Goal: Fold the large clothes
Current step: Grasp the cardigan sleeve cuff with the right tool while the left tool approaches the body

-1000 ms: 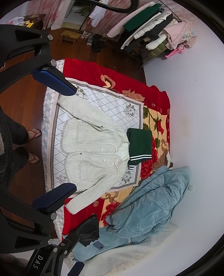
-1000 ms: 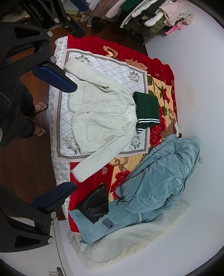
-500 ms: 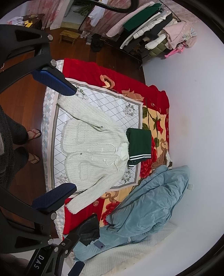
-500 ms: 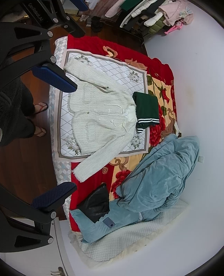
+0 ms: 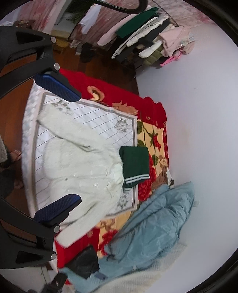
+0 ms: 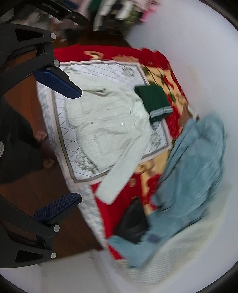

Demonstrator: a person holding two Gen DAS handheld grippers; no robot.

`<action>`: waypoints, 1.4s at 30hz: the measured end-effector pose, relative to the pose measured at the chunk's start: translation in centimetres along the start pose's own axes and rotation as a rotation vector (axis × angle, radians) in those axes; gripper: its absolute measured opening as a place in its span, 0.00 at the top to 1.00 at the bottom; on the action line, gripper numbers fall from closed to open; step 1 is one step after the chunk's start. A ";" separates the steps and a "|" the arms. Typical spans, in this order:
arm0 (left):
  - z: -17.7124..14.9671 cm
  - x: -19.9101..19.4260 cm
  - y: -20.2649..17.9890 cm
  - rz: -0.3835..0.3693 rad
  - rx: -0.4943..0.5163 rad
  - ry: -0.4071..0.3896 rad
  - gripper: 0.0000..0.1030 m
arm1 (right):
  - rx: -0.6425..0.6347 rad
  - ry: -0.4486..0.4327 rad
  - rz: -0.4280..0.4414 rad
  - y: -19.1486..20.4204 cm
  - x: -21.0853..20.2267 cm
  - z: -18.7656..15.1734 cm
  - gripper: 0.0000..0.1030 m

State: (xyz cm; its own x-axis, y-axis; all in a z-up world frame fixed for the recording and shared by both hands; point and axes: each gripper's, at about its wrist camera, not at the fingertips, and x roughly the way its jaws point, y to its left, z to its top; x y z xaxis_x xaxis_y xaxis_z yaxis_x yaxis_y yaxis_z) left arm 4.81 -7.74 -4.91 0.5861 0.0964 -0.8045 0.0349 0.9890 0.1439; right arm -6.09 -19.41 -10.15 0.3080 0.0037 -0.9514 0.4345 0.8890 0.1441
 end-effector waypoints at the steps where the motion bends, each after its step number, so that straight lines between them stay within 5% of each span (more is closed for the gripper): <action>1: 0.2 1.5 -0.9 0.013 0.007 0.011 0.00 | 0.045 0.007 -0.003 -1.2 1.5 0.1 0.00; 6: 0.9 8.9 -4.8 0.024 0.004 0.083 0.00 | 0.278 0.074 -0.004 -8.5 11.7 0.8 0.22; 17: -4.5 26.7 -11.2 0.126 0.059 0.326 0.00 | 0.787 0.273 0.194 -21.9 40.2 -0.2 0.22; 20: -6.5 31.7 -13.8 0.146 0.097 0.405 0.00 | 0.899 0.292 0.197 -25.4 46.8 -0.9 0.22; 26: -7.9 38.5 -18.5 0.151 0.113 0.439 0.00 | 1.056 0.322 0.175 -30.3 57.5 -2.5 0.22; 28: -7.9 40.0 -20.0 0.138 0.120 0.440 0.00 | 1.113 0.281 0.181 -31.0 58.5 -2.9 0.32; 30: -7.7 41.0 -21.7 0.117 0.137 0.430 0.00 | 1.085 0.213 0.144 -31.0 57.9 -3.3 0.66; 32: -7.4 41.5 -23.1 0.097 0.153 0.418 0.00 | 1.062 0.131 0.117 -30.4 56.1 -3.3 0.85; 36: -7.0 42.0 -25.1 0.051 0.169 0.418 0.00 | 0.995 0.037 0.085 -28.0 52.4 -1.9 0.86; 40: -7.5 42.3 -26.5 0.024 0.174 0.437 0.00 | 0.942 -0.025 0.096 -27.1 52.9 0.4 0.85; 41: -7.6 42.6 -26.7 0.021 0.176 0.443 0.00 | 0.952 -0.011 0.119 -27.7 54.1 0.6 0.73; 42: -7.8 42.8 -27.0 0.020 0.178 0.448 0.00 | 0.988 0.015 0.147 -28.1 55.8 0.4 0.51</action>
State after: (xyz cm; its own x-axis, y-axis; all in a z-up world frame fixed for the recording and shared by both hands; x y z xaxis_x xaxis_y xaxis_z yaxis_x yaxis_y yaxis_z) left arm 22.65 -29.47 -47.69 0.1833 0.1933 -0.9639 0.1882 0.9554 0.2274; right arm -0.74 -44.34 -67.18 0.4076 0.0946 -0.9082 0.9039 0.0998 0.4160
